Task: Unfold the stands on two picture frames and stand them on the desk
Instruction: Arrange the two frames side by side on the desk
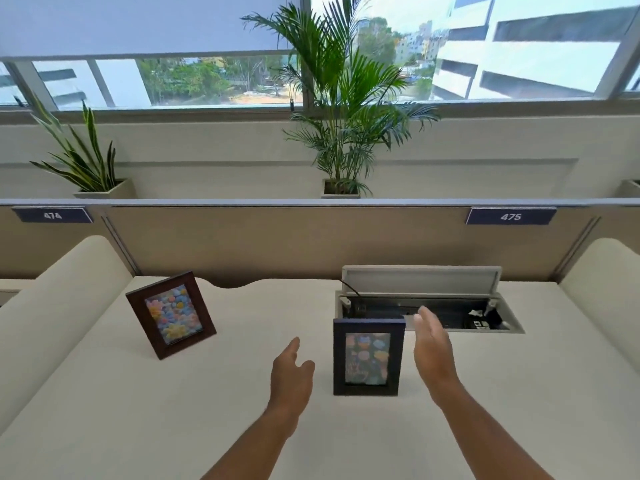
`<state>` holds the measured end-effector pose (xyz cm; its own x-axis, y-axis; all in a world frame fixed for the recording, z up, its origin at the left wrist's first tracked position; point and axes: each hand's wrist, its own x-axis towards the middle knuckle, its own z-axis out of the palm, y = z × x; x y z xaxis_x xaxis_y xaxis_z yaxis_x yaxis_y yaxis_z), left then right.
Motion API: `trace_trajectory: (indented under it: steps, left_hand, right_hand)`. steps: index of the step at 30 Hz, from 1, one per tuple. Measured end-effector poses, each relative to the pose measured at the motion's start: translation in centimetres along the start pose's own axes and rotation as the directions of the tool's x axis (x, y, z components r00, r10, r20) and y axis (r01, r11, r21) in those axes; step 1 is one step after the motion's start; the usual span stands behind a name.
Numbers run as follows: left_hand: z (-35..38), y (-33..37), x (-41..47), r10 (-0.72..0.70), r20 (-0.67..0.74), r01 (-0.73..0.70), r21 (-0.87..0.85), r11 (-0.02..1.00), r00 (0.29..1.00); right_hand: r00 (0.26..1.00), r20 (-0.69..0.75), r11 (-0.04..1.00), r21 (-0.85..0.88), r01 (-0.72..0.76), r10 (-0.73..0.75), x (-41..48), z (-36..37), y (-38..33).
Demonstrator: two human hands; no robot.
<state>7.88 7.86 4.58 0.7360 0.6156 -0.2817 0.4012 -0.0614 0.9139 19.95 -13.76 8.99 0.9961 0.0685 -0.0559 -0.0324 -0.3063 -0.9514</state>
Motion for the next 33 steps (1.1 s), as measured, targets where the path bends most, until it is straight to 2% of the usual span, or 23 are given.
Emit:
trace_trajectory:
  steps: [8,16,22,33]
  left_hand:
    - [2.8,-2.3,-1.2,-0.059,0.110,0.056,0.029,0.998,0.992]
    - [4.5,-2.9,-1.5,-0.134,0.211,0.134,0.011,0.991,0.968]
    - [5.4,-2.8,-2.1,-0.038,0.270,0.022,0.060,0.998,0.962]
    - [5.3,-3.7,-2.4,0.000,0.255,-0.018,0.067,0.998,0.967]
  right_hand:
    - [0.979,0.080,0.982,-0.010,-0.187,0.187,-3.7,-0.1,7.3]
    - [0.958,0.191,0.976,-0.011,-0.216,0.214,-4.9,0.9,9.3]
    - [0.950,0.233,0.978,-0.023,-0.206,0.206,-5.2,1.4,9.9]
    - [0.947,0.235,0.976,-0.034,-0.217,0.219,-5.5,1.6,10.8]
